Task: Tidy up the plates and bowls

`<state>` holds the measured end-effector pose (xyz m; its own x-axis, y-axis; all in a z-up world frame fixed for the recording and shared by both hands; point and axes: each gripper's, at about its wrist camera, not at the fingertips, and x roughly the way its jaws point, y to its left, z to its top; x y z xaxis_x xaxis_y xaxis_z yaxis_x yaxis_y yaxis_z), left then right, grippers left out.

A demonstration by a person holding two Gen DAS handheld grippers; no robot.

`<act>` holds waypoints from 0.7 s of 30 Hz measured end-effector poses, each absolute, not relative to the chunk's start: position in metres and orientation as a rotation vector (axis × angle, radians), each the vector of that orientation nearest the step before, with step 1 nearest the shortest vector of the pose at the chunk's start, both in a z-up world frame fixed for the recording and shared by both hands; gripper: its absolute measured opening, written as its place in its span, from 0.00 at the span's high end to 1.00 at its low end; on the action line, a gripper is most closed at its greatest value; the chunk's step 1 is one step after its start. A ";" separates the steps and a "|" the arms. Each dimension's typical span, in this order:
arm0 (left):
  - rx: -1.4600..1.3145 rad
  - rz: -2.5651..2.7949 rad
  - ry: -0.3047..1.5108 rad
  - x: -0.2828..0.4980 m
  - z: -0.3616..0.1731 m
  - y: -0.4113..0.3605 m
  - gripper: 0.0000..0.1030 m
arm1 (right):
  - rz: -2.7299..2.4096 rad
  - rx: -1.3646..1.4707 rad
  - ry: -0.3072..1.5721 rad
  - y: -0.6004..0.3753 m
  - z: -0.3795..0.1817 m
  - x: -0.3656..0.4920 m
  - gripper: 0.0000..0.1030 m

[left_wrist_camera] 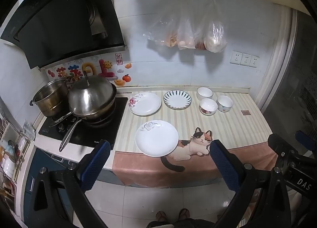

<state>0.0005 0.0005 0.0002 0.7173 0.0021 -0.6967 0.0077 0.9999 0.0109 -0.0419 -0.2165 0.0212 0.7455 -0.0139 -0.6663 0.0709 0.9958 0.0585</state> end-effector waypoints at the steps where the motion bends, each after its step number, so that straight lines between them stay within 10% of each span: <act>1: 0.014 -0.003 0.771 0.000 0.000 0.000 0.00 | -0.045 0.084 0.730 -0.217 0.021 -0.042 0.00; 21: 0.020 0.002 0.758 0.000 0.010 -0.001 0.00 | -0.048 0.080 0.718 -0.218 0.026 -0.048 0.00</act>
